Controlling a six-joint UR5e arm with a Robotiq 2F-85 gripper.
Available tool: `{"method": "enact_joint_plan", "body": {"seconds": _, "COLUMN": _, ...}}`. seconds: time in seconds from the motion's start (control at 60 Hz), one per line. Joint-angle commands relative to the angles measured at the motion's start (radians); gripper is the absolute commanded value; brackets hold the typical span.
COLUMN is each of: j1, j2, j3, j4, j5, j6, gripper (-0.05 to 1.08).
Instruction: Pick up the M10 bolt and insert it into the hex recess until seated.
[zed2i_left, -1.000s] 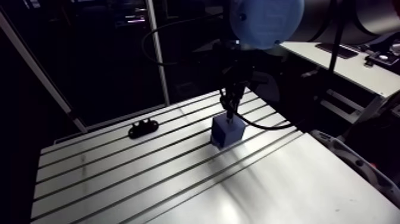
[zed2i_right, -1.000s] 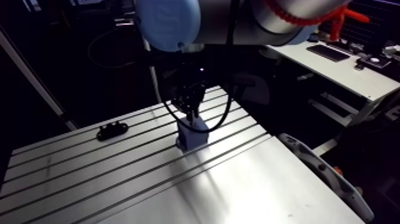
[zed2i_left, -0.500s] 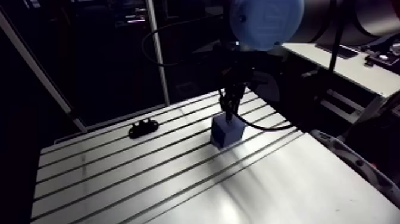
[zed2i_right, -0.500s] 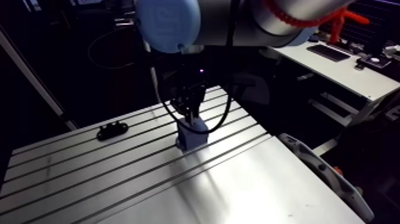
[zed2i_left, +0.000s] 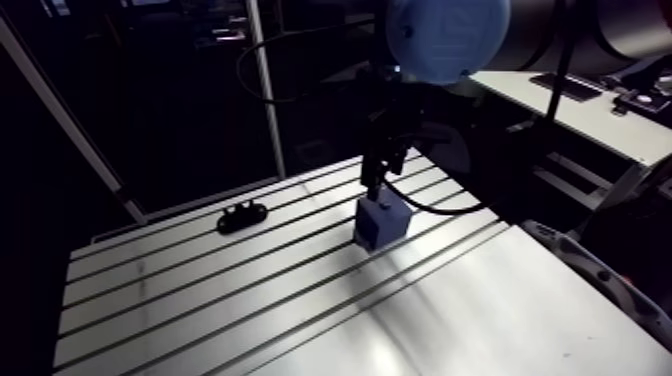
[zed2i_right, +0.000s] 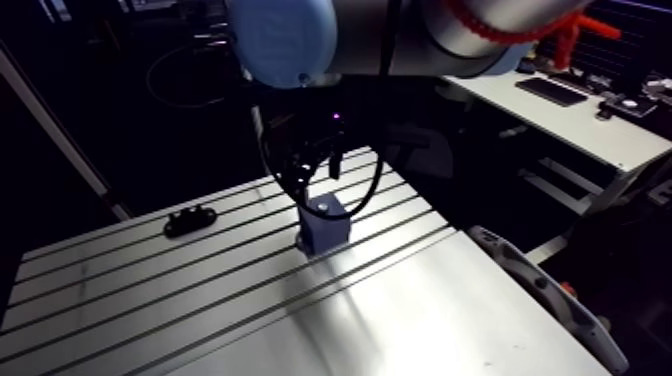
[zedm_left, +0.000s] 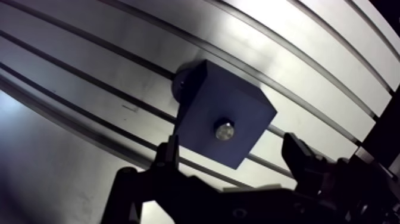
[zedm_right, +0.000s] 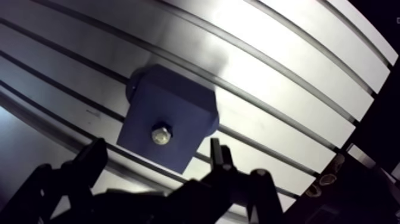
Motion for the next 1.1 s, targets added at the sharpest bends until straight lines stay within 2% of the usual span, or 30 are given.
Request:
{"method": "enact_joint_plan", "body": {"seconds": 0.017, "j1": -0.001, "j2": -0.02, "j3": -0.005, "j4": -0.002, "j5": 0.012, "j6": 0.051, "gripper": 0.06}}
{"method": "enact_joint_plan", "body": {"seconds": 0.133, "j1": -0.001, "j2": -0.044, "j3": -0.002, "j4": 0.004, "j5": 0.026, "j6": 0.084, "gripper": 0.06}}
{"method": "enact_joint_plan", "body": {"seconds": 0.583, "j1": 0.001, "j2": -0.065, "j3": 0.005, "j4": 0.006, "j5": 0.024, "j6": 0.171, "gripper": 0.09}}
{"method": "enact_joint_plan", "body": {"seconds": 0.65, "j1": 0.0, "j2": -0.063, "j3": 0.006, "j4": 0.006, "j5": 0.024, "j6": 0.194, "gripper": 0.13}}
{"method": "enact_joint_plan", "body": {"seconds": 0.717, "j1": 0.0, "j2": -0.058, "j3": 0.009, "j4": 0.006, "j5": 0.024, "j6": 0.228, "gripper": 0.21}}
{"method": "enact_joint_plan", "body": {"seconds": 0.933, "j1": 0.002, "j2": -0.056, "j3": 0.015, "j4": 0.006, "j5": 0.02, "j6": 0.283, "gripper": 0.27}}
{"method": "enact_joint_plan", "body": {"seconds": 1.1, "j1": 0.002, "j2": -0.045, "j3": 0.022, "j4": 0.007, "j5": 0.017, "j6": 0.315, "gripper": 0.36}}
